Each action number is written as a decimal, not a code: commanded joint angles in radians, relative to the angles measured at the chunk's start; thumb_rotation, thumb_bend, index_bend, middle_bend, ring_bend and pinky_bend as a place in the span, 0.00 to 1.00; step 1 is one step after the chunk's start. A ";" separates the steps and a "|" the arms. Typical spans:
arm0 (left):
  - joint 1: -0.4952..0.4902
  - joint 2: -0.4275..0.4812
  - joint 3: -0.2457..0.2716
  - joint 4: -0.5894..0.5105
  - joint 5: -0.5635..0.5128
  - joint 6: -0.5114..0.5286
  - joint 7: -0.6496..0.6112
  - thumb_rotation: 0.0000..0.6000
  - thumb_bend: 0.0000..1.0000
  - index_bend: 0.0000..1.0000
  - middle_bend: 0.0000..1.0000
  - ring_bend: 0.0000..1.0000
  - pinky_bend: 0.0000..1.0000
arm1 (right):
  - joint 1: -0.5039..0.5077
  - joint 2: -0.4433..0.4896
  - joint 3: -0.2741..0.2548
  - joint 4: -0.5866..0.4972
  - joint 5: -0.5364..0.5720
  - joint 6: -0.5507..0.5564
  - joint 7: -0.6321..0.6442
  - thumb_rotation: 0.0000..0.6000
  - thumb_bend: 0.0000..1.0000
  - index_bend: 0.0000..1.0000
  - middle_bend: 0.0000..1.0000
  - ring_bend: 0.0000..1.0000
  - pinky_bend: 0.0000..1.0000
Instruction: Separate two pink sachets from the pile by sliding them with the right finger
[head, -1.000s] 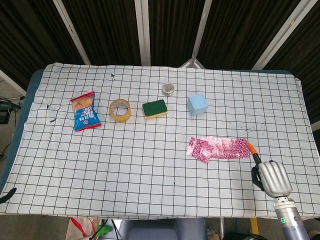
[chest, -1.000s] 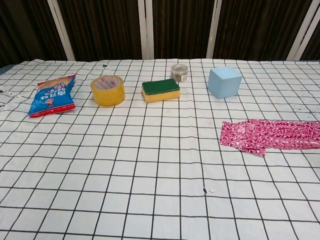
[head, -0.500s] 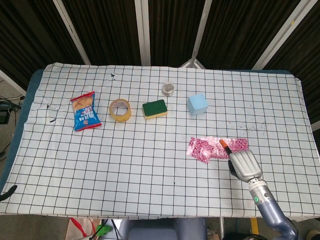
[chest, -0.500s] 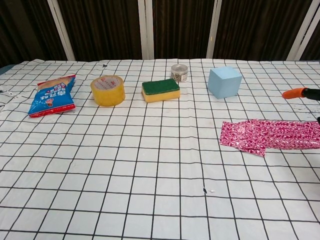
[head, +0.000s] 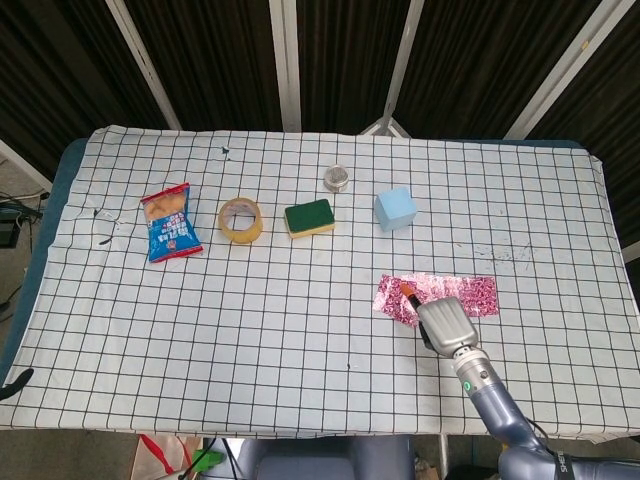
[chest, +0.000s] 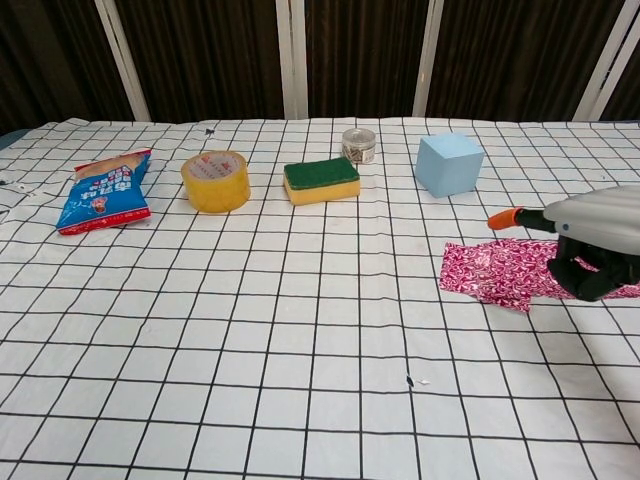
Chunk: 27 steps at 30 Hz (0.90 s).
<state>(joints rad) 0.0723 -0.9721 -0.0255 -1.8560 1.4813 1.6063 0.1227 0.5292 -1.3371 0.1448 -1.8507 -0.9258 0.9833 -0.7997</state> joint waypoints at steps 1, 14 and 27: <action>0.000 0.000 0.000 0.000 0.000 0.001 0.001 1.00 0.26 0.16 0.02 0.00 0.06 | 0.022 -0.023 -0.015 0.010 0.030 0.004 -0.028 1.00 0.75 0.08 0.84 0.81 0.64; -0.001 0.002 -0.001 -0.001 -0.008 -0.002 -0.001 1.00 0.26 0.16 0.02 0.00 0.06 | 0.090 -0.089 -0.040 0.043 0.144 0.030 -0.093 1.00 0.77 0.08 0.84 0.81 0.64; -0.005 0.000 -0.002 -0.003 -0.016 -0.008 0.011 1.00 0.26 0.16 0.02 0.00 0.06 | 0.142 -0.120 -0.061 0.080 0.229 0.049 -0.126 1.00 0.77 0.09 0.84 0.81 0.64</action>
<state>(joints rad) 0.0679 -0.9718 -0.0278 -1.8590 1.4650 1.5990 0.1330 0.6675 -1.4545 0.0865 -1.7739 -0.7001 1.0314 -0.9234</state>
